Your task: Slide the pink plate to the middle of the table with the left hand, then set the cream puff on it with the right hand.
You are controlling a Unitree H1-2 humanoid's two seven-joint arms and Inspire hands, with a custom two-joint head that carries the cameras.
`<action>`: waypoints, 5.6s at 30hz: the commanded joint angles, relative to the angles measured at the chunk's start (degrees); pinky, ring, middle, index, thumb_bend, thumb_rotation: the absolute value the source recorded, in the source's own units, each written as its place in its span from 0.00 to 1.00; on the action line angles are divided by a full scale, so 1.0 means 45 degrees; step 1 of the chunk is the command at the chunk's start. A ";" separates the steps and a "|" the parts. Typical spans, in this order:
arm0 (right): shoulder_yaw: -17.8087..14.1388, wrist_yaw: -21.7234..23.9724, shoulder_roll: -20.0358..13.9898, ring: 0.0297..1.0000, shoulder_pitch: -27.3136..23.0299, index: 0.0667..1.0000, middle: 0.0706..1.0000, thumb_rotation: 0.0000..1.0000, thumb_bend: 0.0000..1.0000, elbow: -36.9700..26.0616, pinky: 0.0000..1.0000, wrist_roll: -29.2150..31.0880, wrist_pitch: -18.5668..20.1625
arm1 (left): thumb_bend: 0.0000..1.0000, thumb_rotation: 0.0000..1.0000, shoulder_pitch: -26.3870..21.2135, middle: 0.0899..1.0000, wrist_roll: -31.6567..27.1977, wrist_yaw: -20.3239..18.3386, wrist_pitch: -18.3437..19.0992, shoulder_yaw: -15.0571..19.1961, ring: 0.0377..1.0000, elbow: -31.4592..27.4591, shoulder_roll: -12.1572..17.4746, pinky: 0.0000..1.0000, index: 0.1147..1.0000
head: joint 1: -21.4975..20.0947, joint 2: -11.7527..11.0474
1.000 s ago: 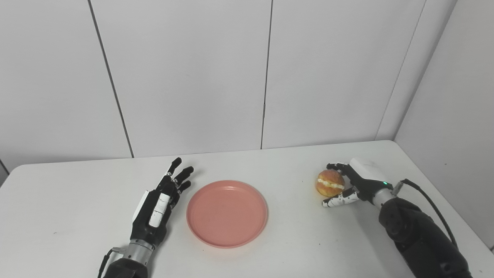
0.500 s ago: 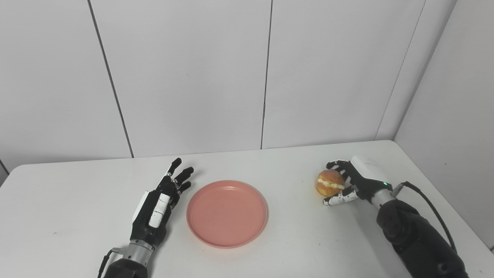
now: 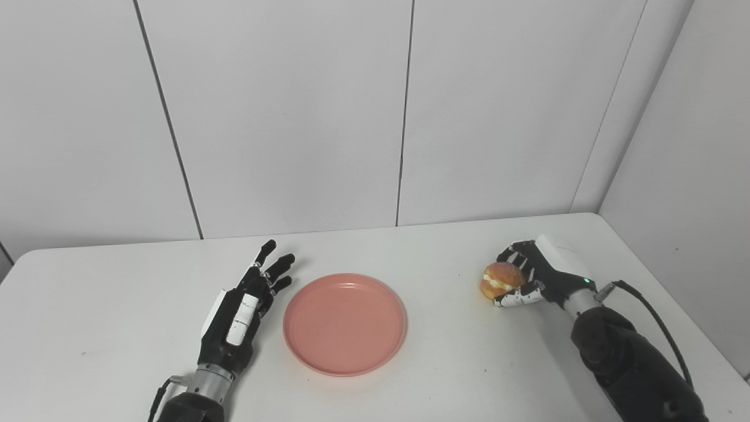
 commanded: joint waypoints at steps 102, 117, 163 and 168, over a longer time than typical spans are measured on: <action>0.2225 0.1201 0.3493 0.43 -0.1211 0.48 0.43 0.01 0.53 -0.2556 0.37 -0.0532 -0.0837 | 1.00 0.91 0.1497 0.84 0.1001 0.1074 0.0139 -0.0725 0.91 0.0205 -0.1327 0.85 0.92 | 0.3753 0.0337; 0.2739 0.0875 0.3702 0.43 -0.1310 0.48 0.42 0.01 0.53 -0.1652 0.37 -0.0751 -0.1285 | 1.00 0.90 0.1449 0.84 0.0961 0.1100 0.0192 -0.0795 0.91 0.0232 -0.1357 0.86 0.92 | 0.3763 0.0396; 0.1999 0.2324 0.3400 0.65 -0.0746 0.69 0.69 0.39 0.99 -0.3151 0.56 -0.0334 -0.0854 | 0.99 0.91 0.1501 0.84 0.0927 0.1051 0.0291 -0.0825 0.92 0.0000 -0.1222 0.84 0.92 | 0.3444 0.0548; 0.1574 0.1972 0.3419 0.66 -0.0324 0.69 0.70 0.47 0.96 -0.3580 0.58 0.0178 -0.1172 | 0.99 0.91 0.1452 0.84 0.0938 0.1089 0.0180 -0.0789 0.91 0.0131 -0.1222 0.83 0.91 | 0.3424 0.0526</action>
